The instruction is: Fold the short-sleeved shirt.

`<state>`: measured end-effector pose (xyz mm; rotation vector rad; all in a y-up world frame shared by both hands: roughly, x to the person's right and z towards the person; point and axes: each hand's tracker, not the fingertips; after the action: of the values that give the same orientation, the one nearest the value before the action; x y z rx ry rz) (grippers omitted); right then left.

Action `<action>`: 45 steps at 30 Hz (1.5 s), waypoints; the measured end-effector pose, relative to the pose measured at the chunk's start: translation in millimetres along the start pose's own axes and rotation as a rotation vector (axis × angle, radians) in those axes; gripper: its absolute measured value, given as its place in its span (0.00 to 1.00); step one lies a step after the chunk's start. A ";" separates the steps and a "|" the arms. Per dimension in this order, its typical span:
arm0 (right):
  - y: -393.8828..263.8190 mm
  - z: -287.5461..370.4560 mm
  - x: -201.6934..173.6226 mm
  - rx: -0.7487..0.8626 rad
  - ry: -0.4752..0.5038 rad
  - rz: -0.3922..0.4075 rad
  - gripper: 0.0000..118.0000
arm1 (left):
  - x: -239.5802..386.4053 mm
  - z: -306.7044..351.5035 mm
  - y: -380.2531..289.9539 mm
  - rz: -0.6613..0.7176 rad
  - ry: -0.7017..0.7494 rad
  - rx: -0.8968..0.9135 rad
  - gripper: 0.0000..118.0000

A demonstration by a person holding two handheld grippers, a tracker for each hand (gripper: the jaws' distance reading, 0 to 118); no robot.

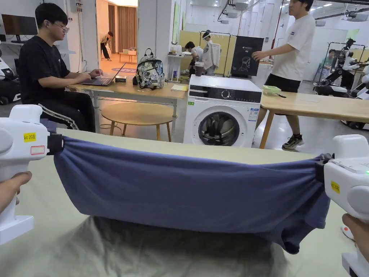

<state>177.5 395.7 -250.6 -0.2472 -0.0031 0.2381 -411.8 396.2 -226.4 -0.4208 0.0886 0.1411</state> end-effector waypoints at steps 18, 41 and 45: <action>-118.0 61.5 -9.7 -0.324 0.117 0.001 0.00 | -22.4 34.0 -145.0 0.010 -0.015 -0.325 0.00; -292.9 20.4 -23.0 -0.886 0.217 0.029 0.01 | -35.9 -22.0 -280.7 -0.031 0.003 -0.808 0.00; -277.9 28.0 -23.1 -0.877 0.185 0.027 0.19 | -37.8 -20.4 -275.0 -0.018 0.002 -0.802 0.01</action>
<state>218.9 135.4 -155.4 -1.1423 0.0805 0.2285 -407.8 134.9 -130.5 -1.2218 0.0262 0.1551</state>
